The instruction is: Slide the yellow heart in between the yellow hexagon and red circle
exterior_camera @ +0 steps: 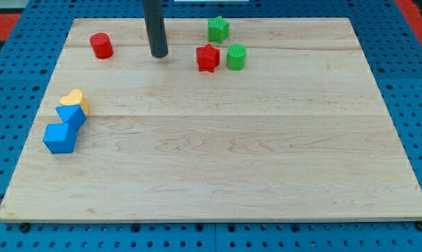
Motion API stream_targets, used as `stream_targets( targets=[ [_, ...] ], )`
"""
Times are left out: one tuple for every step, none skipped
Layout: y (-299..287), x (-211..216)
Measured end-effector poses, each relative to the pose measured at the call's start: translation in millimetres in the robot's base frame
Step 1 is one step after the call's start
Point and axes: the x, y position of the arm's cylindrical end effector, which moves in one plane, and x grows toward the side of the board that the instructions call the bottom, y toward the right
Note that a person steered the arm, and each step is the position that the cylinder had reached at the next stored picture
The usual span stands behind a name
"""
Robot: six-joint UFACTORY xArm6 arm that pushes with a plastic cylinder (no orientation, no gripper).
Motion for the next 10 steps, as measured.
stream_targets(
  targets=[
    [-2,58],
    [-33,74],
    [-79,39],
    [-144,20],
    [-201,30],
    [-206,37],
    [-203,89],
    [-190,134],
    [-164,132],
    [-126,119]
  ],
)
